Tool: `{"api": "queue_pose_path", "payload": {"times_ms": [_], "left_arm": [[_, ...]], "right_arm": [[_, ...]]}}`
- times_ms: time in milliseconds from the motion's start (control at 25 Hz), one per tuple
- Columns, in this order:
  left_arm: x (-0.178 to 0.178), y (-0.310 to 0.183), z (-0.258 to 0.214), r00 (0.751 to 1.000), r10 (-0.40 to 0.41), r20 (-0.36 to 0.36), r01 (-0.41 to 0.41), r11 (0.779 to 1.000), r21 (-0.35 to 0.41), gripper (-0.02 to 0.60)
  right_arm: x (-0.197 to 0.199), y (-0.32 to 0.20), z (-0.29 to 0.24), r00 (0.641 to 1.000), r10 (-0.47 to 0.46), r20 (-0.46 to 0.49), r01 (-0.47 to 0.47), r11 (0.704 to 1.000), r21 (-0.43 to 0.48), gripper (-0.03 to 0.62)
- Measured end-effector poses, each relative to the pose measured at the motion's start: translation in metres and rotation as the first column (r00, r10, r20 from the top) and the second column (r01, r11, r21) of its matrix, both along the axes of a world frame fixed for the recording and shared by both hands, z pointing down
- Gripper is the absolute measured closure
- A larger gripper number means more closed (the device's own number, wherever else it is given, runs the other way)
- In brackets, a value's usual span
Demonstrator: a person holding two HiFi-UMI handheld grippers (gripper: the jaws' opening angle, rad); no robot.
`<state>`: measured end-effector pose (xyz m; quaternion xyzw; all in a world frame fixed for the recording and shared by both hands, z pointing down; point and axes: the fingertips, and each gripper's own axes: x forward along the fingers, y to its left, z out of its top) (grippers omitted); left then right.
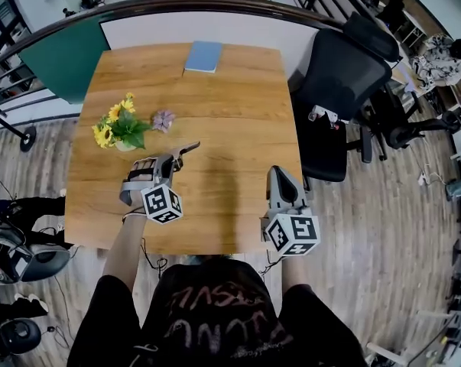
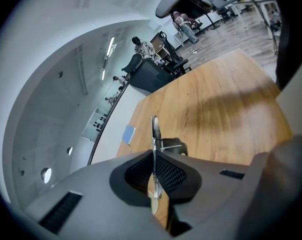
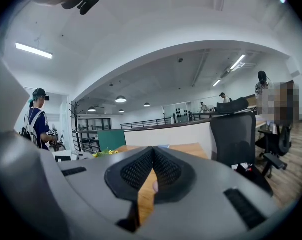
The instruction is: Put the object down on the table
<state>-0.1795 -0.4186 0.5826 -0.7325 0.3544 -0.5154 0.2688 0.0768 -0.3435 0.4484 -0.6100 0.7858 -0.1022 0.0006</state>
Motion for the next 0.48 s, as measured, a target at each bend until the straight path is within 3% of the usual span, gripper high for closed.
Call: {"api": "queue_pose_path", "payload": {"times_ms": [200,480], "left_arm": [[-0.003,0.010,0.049,0.998,0.018,0.066,-0.012,0.996,-0.083,0.565],[0.001,0.015,0.088,0.993,0.047,0.106,-0.027,0.983,-0.180,0.565]], "right_arm": [[0.002,0.001,0.002,1.000,0.008,-0.003,-0.008,1.000,-0.006,0.589],[-0.004,-0.003,0.010,1.000,0.001,-0.009,-0.001,1.000,-0.028,0.589]]}}
